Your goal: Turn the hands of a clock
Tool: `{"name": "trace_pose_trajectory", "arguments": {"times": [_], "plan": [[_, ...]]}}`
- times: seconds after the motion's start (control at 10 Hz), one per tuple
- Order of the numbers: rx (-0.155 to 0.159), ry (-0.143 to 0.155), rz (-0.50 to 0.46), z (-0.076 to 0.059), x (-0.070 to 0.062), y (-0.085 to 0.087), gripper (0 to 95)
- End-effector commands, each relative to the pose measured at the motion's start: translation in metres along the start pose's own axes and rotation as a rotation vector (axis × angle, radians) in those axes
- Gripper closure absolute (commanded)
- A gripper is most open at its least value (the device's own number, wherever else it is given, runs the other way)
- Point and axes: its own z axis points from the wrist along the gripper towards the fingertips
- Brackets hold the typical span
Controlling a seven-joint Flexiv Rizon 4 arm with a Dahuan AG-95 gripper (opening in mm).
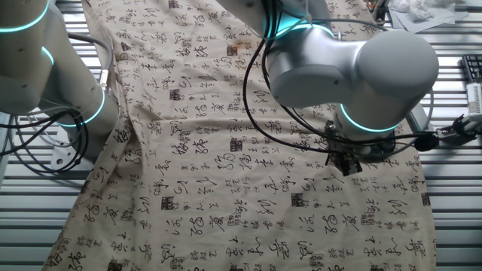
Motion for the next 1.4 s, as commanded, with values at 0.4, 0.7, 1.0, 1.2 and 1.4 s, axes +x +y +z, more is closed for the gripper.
{"name": "trace_pose_trajectory", "arguments": {"times": [0.4, 0.7, 1.0, 1.2, 1.4], "plan": [[-0.007, 0.009, -0.016, 0.000, 0.000, 0.000, 95.0], [-0.007, 0.009, -0.012, 0.001, 0.000, 0.000, 95.0], [-0.010, 0.004, -0.013, 0.002, 0.003, 0.000, 95.0], [-0.010, 0.002, -0.008, 0.004, 0.007, 0.001, 95.0], [-0.009, 0.001, -0.008, 0.006, 0.011, 0.002, 95.0]]}}
